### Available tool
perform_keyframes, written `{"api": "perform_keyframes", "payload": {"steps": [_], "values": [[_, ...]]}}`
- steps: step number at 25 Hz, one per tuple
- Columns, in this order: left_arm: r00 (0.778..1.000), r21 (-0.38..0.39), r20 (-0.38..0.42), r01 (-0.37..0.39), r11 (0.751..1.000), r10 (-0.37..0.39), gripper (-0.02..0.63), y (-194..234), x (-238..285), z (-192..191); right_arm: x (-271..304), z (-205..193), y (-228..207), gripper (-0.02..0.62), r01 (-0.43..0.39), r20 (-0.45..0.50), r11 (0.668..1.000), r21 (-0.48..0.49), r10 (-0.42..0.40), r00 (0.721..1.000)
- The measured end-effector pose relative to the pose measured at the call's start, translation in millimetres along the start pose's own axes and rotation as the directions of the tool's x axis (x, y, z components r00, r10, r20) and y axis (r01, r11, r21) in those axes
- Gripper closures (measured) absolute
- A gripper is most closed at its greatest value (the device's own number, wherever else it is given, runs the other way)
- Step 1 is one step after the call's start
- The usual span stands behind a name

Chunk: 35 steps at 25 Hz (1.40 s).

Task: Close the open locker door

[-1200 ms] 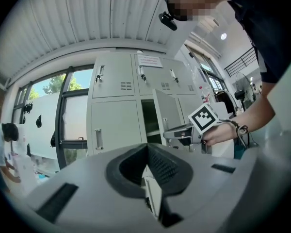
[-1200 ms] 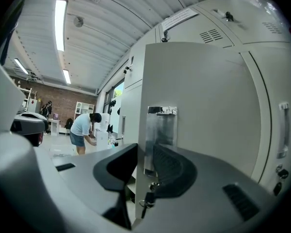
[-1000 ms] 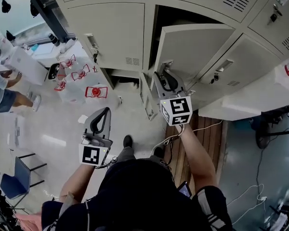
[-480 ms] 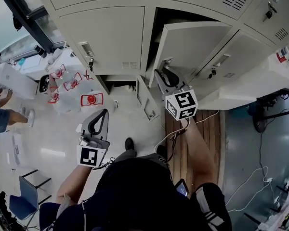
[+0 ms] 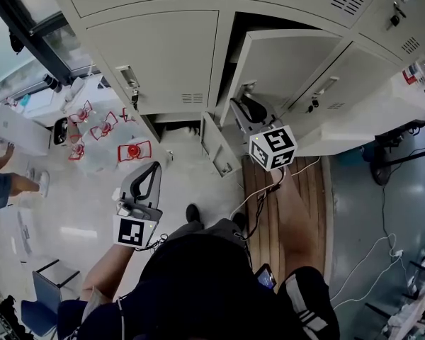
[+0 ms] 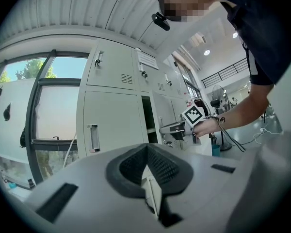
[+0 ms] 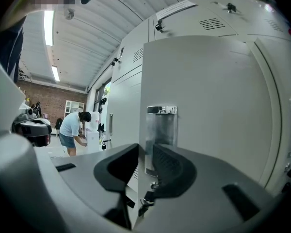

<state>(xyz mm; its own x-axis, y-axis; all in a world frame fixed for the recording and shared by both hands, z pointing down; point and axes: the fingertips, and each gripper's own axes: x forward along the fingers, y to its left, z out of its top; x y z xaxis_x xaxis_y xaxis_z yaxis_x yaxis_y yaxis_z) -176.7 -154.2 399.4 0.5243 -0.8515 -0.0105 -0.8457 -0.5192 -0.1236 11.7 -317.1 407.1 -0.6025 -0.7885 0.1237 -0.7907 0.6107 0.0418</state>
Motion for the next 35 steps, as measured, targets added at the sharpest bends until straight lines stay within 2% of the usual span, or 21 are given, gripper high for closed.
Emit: {"api": "perform_keyframes", "payload": {"steps": [7, 17, 26, 35], "values": [[1.0, -0.004, 0.002, 0.013, 1.0, -0.013, 0.603, 3.4, 5.6, -1.8, 8.5, 0.9, -1.8, 0.505, 0.018, -0.004, 1.0, -0.003, -0.018, 1.0], [0.999, -0.01, -0.01, -0.034, 0.999, 0.034, 0.603, -2.0, 25.4, 2.8, 19.5, 2.2, -6.5, 0.521, -0.005, -0.005, 1.0, -0.015, 0.005, 1.0], [0.999, -0.019, -0.012, -0.045, 0.999, 0.045, 0.603, -4.3, 39.5, 3.5, 30.0, 3.2, -12.2, 0.534, -0.005, -0.016, 1.0, -0.016, 0.005, 1.0], [0.999, -0.02, -0.018, -0.047, 0.999, 0.047, 0.603, -1.3, 46.6, 2.1, 38.0, 3.8, -18.1, 0.537, 0.063, -0.029, 0.997, -0.052, -0.064, 0.998]]}}
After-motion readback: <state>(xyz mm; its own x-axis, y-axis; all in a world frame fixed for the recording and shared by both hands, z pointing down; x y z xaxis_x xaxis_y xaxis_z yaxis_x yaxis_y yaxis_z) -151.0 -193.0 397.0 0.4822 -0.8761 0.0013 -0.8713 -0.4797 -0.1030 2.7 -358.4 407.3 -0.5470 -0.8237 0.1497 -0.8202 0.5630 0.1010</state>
